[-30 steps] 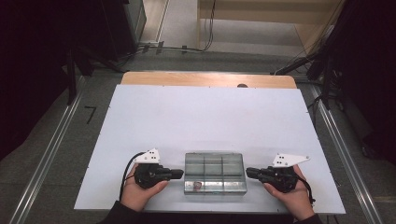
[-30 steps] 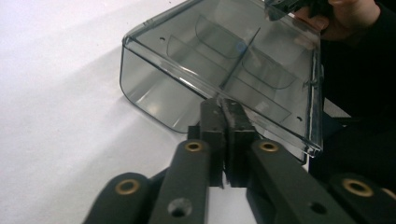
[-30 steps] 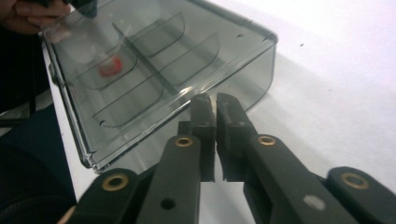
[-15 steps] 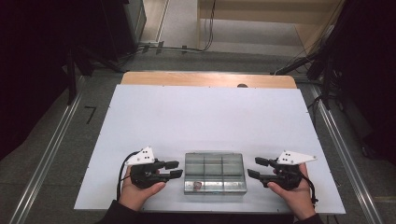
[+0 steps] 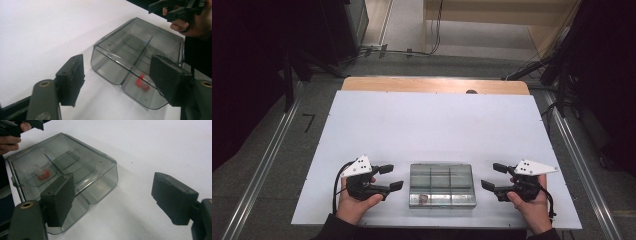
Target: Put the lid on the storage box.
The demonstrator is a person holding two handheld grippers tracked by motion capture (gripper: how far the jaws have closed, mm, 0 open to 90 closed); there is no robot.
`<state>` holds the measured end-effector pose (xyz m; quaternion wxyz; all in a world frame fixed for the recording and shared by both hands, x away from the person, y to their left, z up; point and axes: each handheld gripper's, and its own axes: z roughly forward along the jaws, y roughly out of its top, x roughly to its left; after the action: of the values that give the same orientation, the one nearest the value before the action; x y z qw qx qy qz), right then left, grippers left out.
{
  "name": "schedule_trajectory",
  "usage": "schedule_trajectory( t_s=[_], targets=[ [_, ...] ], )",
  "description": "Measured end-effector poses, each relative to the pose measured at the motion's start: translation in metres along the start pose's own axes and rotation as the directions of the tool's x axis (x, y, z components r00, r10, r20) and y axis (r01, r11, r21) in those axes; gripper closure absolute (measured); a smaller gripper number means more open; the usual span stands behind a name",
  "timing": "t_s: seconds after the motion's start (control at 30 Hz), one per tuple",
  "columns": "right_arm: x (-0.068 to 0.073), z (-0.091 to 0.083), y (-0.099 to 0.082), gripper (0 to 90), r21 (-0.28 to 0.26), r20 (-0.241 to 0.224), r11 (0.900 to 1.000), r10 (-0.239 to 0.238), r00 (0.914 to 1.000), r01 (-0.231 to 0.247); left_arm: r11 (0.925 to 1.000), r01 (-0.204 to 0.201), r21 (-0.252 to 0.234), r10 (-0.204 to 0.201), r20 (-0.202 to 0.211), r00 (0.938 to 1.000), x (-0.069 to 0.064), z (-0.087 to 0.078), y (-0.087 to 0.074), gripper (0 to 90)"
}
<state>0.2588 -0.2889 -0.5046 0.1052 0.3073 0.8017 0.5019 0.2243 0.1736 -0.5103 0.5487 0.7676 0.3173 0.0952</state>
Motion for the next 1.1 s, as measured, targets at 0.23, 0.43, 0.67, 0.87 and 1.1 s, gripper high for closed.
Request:
schedule_trajectory(
  t_s=[0.23, 0.43, 0.67, 0.87, 1.1],
  targets=[
    [-0.004, -0.004, 0.000, 13.3, -0.010, 0.017, 0.9999, 0.010, 0.9998, -0.010, 0.9998, 0.009, -0.016, -0.009, -0.022, 0.9997, 0.005, -0.008, -0.001, 25.7],
    [-0.008, -0.007, 0.000, 9.1, -0.020, 0.022, 0.9996, 0.019, 0.9996, -0.018, 0.9996, 0.012, -0.027, -0.012, -0.030, 0.9995, 0.009, -0.014, -0.004, 21.5],
    [-0.015, -0.011, -0.003, 8.1, -0.028, 0.038, 0.9990, 0.036, 0.9986, -0.035, 0.9995, 0.010, -0.030, -0.011, -0.043, 0.9990, 0.013, -0.019, -0.006, 16.5],
    [-0.022, -0.015, -0.005, 7.4, -0.036, 0.052, 0.9982, 0.049, 0.9975, -0.047, 0.9993, 0.016, -0.034, -0.017, -0.047, 0.9987, 0.018, -0.024, -0.008, 12.5],
    [-0.031, -0.020, -0.009, 7.3, -0.039, 0.074, 0.9976, 0.060, 0.9954, -0.058, 0.9983, 0.031, -0.050, -0.034, -0.068, 0.9971, 0.024, -0.032, -0.012, 11.3]
  ],
)
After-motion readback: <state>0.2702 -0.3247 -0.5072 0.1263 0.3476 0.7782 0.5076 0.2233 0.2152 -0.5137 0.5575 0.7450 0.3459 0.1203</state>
